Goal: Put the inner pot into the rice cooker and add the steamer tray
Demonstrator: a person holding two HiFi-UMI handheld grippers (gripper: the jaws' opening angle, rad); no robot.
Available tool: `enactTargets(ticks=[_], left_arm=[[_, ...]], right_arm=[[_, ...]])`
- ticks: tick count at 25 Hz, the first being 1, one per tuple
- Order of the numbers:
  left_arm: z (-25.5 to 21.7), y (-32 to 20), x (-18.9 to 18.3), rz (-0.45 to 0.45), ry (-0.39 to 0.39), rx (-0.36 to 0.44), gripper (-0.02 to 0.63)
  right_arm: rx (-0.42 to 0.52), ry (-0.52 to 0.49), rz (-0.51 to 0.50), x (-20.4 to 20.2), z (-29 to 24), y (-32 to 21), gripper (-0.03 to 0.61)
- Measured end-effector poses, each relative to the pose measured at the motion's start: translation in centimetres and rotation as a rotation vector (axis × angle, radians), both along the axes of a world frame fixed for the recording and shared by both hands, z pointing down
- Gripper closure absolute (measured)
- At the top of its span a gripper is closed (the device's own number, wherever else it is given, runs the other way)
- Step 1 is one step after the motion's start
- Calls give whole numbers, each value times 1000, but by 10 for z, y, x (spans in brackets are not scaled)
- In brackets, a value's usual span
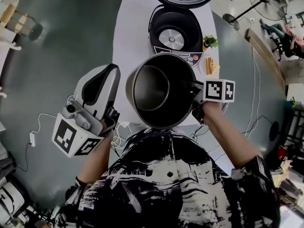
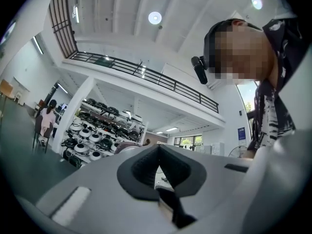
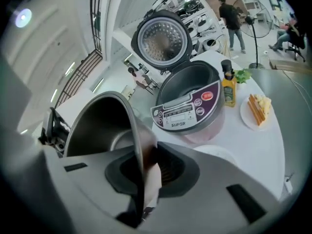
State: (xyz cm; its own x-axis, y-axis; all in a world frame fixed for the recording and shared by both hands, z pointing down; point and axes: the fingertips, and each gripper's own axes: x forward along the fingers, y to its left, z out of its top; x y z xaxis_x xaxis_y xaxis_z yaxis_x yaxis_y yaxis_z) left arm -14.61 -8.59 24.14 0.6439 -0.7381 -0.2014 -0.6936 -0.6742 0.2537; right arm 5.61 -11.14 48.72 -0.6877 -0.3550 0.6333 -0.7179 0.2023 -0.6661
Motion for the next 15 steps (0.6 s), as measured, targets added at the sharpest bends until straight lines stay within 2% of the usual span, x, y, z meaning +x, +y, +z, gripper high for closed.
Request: enactTargets(ticks=[4, 8, 12, 15], left_arm=[[-1, -4, 9, 18, 16, 0, 609], [-3, -7, 17, 33, 21, 4, 609], [0, -9, 30, 45, 20, -5, 609], [5, -10, 32, 47, 17, -18, 609]], right_arm=[[39, -36, 68, 36, -37, -15, 561], [103, -61, 146, 68, -78, -54, 552], [213, -15, 229, 104, -114, -116, 538], [280, 15, 266, 114, -117, -163, 537]])
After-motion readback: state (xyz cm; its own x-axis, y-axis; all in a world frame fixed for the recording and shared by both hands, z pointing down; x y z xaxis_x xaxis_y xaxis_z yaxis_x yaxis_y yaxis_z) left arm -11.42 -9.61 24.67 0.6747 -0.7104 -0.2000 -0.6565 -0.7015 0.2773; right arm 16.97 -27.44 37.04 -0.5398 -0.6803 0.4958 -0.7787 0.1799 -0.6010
